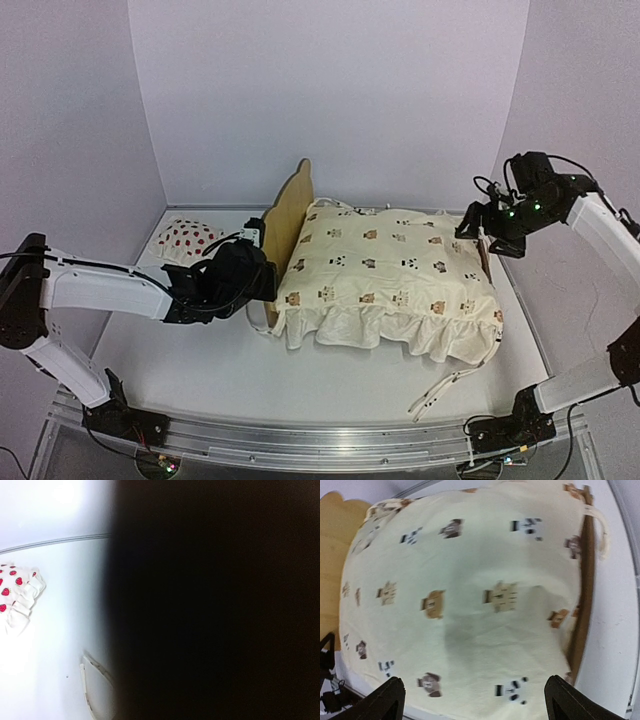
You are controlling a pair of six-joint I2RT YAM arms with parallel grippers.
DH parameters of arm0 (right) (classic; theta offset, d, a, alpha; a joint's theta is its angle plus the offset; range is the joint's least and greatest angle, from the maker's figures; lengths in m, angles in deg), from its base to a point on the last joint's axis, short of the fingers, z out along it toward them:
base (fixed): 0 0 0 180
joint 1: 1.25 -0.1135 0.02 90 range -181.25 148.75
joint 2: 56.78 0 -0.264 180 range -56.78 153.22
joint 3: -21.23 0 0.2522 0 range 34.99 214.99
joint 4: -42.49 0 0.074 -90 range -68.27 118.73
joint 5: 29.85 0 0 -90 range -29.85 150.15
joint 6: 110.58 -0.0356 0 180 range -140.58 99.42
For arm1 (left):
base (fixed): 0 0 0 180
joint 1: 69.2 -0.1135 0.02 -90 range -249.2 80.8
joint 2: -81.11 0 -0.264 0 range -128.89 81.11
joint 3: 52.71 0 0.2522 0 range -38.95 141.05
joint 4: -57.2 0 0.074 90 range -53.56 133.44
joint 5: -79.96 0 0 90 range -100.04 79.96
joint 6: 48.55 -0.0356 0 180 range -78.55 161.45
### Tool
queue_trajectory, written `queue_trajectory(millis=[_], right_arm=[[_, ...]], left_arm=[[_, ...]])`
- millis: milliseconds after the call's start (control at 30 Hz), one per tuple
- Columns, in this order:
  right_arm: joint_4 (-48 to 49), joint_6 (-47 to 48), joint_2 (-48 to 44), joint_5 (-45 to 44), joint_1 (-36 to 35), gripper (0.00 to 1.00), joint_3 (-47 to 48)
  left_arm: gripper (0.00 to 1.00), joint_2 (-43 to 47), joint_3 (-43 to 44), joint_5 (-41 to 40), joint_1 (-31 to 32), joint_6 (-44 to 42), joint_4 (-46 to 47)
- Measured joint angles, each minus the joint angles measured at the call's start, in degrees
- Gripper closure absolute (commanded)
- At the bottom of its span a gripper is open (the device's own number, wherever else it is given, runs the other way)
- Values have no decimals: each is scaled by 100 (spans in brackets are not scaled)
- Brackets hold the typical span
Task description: Set up the pet bed
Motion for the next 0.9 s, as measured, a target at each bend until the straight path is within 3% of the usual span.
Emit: queue_trajectory(millis=[333,533,767,900], right_arm=[[997,-270,645,-120,-2397,4,29],[1319,-311,1214,-424,-2819,5,33],[1687,-440,1251,-568,-2957,5,1],[1805,-443,1369,-683,-3398,5,58]], left_arm=[[95,-468,474,-53,0,-93,-35],[96,-768,498,-103,-6,-241,403],[95,-1097,488,-109,-22,-363,916],[93,-1108,408,-105,-28,-387,1062]])
